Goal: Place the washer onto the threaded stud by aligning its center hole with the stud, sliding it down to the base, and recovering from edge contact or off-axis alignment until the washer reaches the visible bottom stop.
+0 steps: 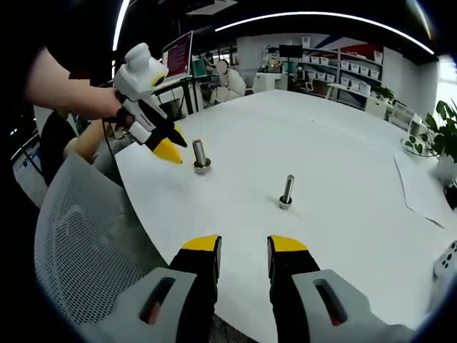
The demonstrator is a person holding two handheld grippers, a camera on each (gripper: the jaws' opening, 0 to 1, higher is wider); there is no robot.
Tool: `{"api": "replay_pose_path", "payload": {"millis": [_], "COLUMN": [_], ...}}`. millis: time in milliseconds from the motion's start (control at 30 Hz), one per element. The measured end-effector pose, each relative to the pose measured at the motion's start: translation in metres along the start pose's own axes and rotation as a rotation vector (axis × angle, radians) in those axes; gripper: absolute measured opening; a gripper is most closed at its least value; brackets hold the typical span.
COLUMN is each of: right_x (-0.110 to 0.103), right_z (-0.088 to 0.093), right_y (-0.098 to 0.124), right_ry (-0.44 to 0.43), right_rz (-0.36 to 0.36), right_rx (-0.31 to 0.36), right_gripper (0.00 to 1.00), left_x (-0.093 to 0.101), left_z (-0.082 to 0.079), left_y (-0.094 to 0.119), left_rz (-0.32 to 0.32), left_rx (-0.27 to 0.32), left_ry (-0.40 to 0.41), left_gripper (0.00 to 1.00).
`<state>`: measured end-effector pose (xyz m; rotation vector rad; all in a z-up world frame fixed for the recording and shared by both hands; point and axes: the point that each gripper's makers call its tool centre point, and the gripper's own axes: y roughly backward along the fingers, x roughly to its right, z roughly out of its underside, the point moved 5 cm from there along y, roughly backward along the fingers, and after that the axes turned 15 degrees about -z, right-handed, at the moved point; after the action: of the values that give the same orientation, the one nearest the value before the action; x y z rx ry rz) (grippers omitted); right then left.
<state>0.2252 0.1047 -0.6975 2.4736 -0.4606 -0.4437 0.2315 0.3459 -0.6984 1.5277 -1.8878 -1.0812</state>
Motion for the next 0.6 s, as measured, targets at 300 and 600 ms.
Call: {"api": "replay_pose_path", "payload": {"millis": [300, 600], "right_x": [0.000, -0.001], "right_z": [0.001, 0.002], "right_y": [-0.001, -0.002], "right_ry": [0.002, 0.005], "right_rz": [-0.003, -0.005], "right_rx": [-0.009, -0.018], "right_gripper": [0.29, 0.29], "left_x": [0.004, 0.008], "left_z": [0.017, 0.030], "left_y": [0.018, 0.039], "left_rz": [-0.032, -0.024], "left_rx": [0.091, 0.173], "left_ry": [0.088, 0.155], "left_gripper": [0.41, 0.41]}}
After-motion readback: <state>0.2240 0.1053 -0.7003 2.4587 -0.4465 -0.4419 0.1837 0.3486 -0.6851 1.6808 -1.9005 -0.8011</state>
